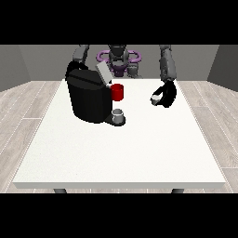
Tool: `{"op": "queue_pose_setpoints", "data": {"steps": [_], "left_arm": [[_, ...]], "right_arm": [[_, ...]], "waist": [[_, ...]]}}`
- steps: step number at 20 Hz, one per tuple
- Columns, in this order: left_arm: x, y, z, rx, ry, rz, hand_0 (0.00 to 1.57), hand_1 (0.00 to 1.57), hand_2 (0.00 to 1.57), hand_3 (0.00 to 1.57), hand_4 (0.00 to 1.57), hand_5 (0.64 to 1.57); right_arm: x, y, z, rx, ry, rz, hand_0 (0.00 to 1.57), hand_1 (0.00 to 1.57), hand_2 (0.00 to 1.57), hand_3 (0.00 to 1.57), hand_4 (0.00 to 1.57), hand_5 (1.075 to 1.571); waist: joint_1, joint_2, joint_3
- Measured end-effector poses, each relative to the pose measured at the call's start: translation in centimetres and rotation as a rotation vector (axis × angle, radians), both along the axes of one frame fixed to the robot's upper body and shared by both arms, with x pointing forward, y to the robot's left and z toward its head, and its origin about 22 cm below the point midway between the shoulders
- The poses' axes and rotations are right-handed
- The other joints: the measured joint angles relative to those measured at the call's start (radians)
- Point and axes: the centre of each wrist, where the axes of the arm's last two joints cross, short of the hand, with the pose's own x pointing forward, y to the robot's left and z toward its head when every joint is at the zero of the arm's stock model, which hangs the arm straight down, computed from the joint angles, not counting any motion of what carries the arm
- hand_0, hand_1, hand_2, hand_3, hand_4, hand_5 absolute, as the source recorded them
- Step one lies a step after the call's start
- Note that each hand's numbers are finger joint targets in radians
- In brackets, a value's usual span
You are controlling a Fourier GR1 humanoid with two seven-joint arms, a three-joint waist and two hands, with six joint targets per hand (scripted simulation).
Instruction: Insert the coffee pod into the coffee machine and close the lid
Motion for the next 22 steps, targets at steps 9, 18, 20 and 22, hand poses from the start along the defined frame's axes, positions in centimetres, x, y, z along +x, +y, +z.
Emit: {"op": "queue_pose_setpoints", "data": {"steps": [9,18,20,22], "left_arm": [[2.4,-1.3,3.0,-0.021,-0.057,-0.135,1.39,1.39,1.41,1.35,0.58,1.571],[5.7,-3.9,9.0,-0.039,-0.094,-0.253,1.25,1.25,1.33,1.29,0.57,1.571],[6.3,-4.5,10.3,-0.038,-0.110,-0.264,1.25,1.25,1.33,1.29,0.57,1.571],[6.9,-5.2,11.7,-0.042,-0.112,-0.264,1.25,1.25,1.33,1.29,0.57,1.571]], "right_arm": [[0.4,-1.5,-1.2,0.011,0.038,-0.030,0.00,0.00,0.00,0.00,0.43,1.571],[0.7,-1.6,-2.7,0.019,0.089,-0.035,0.00,0.00,0.00,0.00,0.51,1.571],[0.9,-2.0,-2.9,0.018,0.083,-0.027,0.00,0.00,0.00,0.00,0.41,1.571],[0.7,-1.9,-3.4,0.016,0.082,-0.014,0.00,0.00,0.00,0.00,0.47,1.571]], "waist": [[0.023,-0.034,-0.0008],[0.032,-0.082,-0.0006],[0.028,-0.077,-0.0007],[0.020,-0.080,-0.0009]]}}
